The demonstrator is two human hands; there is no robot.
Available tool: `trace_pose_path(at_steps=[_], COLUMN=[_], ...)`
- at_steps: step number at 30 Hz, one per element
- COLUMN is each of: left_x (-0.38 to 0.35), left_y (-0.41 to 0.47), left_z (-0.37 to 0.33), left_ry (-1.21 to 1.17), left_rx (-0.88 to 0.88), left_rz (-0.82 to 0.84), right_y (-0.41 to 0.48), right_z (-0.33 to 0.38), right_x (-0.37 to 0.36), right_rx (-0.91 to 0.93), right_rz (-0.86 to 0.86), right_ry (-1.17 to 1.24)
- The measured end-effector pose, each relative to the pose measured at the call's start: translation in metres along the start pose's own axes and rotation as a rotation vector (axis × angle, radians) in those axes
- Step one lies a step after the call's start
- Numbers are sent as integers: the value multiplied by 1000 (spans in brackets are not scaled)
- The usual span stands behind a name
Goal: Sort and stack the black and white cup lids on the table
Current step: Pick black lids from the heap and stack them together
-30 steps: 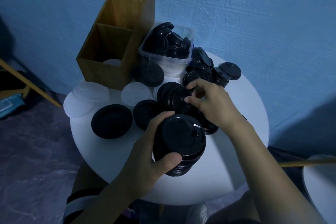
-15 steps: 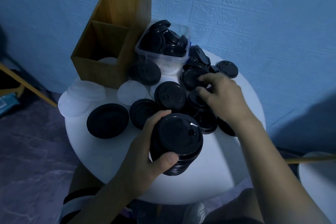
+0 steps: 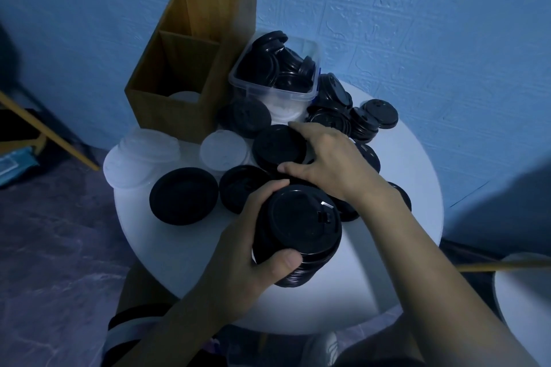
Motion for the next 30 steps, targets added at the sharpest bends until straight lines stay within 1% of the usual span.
trace_pose_path(at_steps=[4, 6, 8, 10, 12, 13, 17, 20, 23, 30], left_x=[-3, -10, -17, -21, -22, -22, -26, -29, -31, -29], left_y=[-1, -3, -5, -5, -4, -2, 6, 13, 15, 16], left_z=[-1, -3, -5, -5, -5, -5, -5, -5, -4, -5], left_ry=[-9, -28, -36, -30, -26, -25, -21, -37, -61, -81], left_rx=[3, 21, 31, 37, 39, 38, 45, 47, 56, 59], left_rz=[-8, 13, 25, 22, 23, 24, 29, 36, 58, 92], right_y=[-3, -12, -28, -50, -76, -88, -120, -129, -130, -125], right_z=[-2, -5, -8, -6, -3, -1, -1, -1, 4, 15], right_x=[12, 24, 42, 59, 71, 74, 63, 54, 49, 47], right_rx=[-35, -83, -122, -154, -174, -175, -175, -167, -159, -131], right_rz=[-51, -87, -139, -154, -128, -103, 34, 69, 142, 248], right_ry=[29, 192, 436, 643, 767, 786, 757, 688, 624, 546])
Point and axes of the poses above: each hand's wrist, its own y-axis towards the middle knuckle, its own x-axis out of the back of the hand, z = x × y, the point moved 9 cm from there along y, towards the middle knuckle, and after that the axes turned 5 degrees about y, right-handed, at the moved point
